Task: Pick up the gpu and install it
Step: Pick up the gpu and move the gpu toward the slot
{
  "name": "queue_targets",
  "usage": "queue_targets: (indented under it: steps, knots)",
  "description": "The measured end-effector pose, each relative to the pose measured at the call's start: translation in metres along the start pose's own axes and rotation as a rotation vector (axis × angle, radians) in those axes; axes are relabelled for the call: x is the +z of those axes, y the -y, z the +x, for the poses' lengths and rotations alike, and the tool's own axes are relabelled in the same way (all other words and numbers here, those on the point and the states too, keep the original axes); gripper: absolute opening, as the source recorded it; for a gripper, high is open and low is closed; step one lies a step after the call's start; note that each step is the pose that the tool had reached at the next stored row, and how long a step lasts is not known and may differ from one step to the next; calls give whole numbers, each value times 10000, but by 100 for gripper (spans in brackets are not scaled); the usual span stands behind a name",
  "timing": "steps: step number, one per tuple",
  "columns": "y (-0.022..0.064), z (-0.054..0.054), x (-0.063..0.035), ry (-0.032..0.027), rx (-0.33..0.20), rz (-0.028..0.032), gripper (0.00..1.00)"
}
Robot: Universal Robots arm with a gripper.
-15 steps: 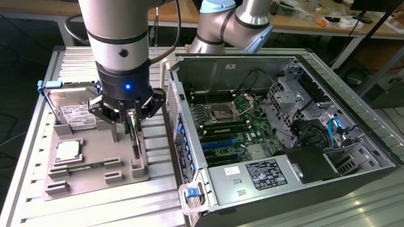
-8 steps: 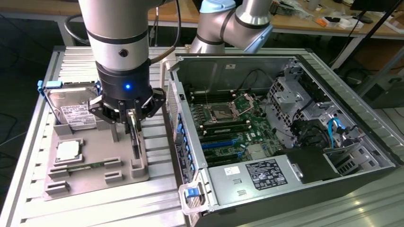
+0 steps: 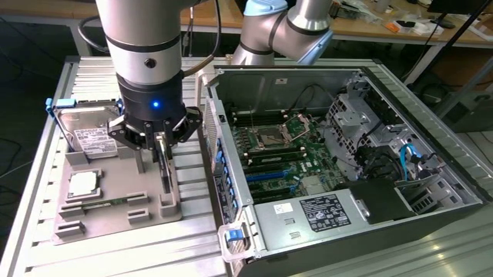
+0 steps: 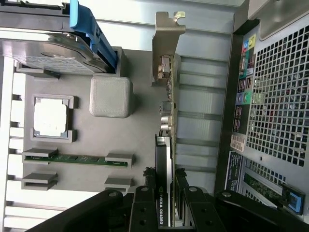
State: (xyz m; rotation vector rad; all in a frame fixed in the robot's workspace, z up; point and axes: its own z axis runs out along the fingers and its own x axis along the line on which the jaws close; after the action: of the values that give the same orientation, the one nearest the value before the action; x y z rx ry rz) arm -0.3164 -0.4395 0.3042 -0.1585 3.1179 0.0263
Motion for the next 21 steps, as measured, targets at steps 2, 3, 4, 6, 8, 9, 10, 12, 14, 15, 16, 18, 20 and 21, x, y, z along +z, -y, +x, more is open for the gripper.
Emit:
queue_targets:
  steps: [2, 3, 4, 6, 8, 9, 10, 12, 14, 15, 16, 18, 20, 21]
  knots:
    - [0, -1, -25, 2, -1, -12, 27]
    - [-1, -1, -39, 2, 0, -15, 27]
    - [-1, -2, -63, 1, 0, -18, 27]
    - [-1, -3, -107, 2, -1, -18, 27]
    - [-2, -4, -149, 3, -1, -20, 27]
    - [-2, -4, -170, 2, 0, -20, 27]
    - [-3, -4, -194, 2, 0, -20, 27]
    - [-4, -5, -248, 3, 0, -21, 27]
    - [-5, -7, -305, 3, -1, -22, 27]
    - [-5, -7, -339, 3, 0, -21, 27]
    - [-5, -8, -372, 2, -1, -22, 27]
    - [-7, -9, -452, 2, -1, -21, 27]
    - [-8, -11, -547, 2, -1, -21, 27]
    - [-9, -12, -602, 2, -1, -21, 27]
